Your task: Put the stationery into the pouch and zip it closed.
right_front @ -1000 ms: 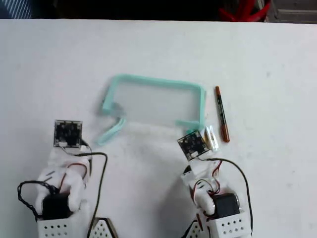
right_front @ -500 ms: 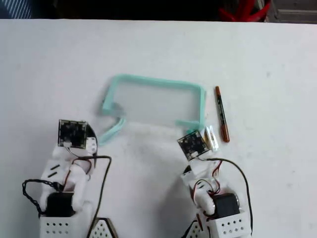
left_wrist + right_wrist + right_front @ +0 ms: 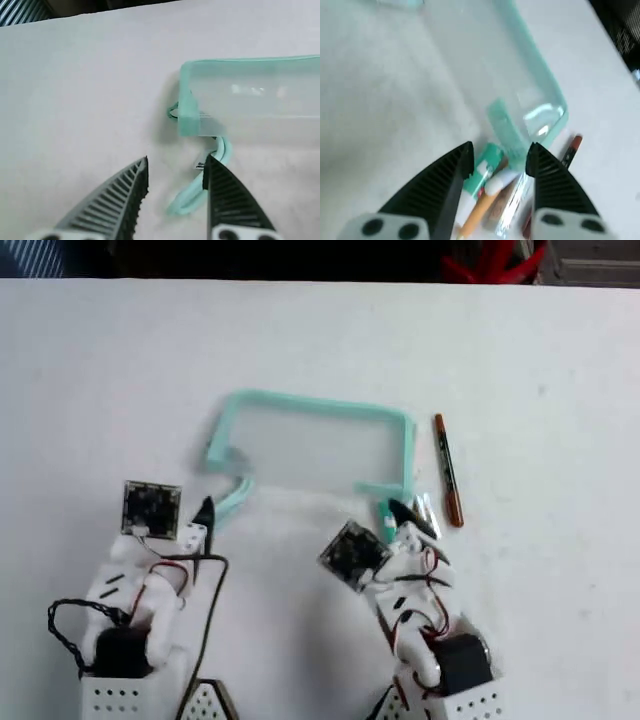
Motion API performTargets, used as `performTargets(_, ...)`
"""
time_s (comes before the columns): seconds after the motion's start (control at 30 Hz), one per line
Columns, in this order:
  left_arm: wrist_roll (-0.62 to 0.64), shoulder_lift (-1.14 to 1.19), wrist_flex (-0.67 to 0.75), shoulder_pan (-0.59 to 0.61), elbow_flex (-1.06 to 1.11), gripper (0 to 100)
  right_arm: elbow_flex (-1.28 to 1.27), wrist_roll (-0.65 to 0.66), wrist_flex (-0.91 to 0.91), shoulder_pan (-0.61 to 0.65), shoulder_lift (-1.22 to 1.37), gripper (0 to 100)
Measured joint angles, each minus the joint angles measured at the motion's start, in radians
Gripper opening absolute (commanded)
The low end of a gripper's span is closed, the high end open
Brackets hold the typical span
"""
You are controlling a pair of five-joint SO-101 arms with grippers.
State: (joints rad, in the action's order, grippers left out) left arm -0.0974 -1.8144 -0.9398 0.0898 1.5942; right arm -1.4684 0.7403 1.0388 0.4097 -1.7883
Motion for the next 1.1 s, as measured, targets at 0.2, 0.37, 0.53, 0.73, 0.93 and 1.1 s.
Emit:
performTargets(0.2,0.092,0.0,-0.058,0.049,-0.023,33,0.097,-0.055,0.0,0.083,0.106,23.8)
performTargets(0.37,0.203,0.0,-0.176,-0.048,-0.112,34,0.227,-0.084,0.002,0.146,0.365,26.6)
performTargets(0.53,0.216,0.041,-0.196,-0.212,-0.166,34,0.299,-0.241,-0.015,0.152,0.609,26.6)
performTargets(0.73,0.296,0.39,-0.083,-0.249,-0.334,34,0.238,-0.285,-0.1,0.15,0.609,26.6)
performTargets(0.93,0.562,0.99,-0.118,-0.249,-0.707,34,0.083,-0.288,-0.221,0.054,0.465,26.7)
performTargets(1.1,0.75,1.427,-0.175,-0.249,-0.936,34,0.031,-0.333,-0.245,-0.034,0.361,26.7)
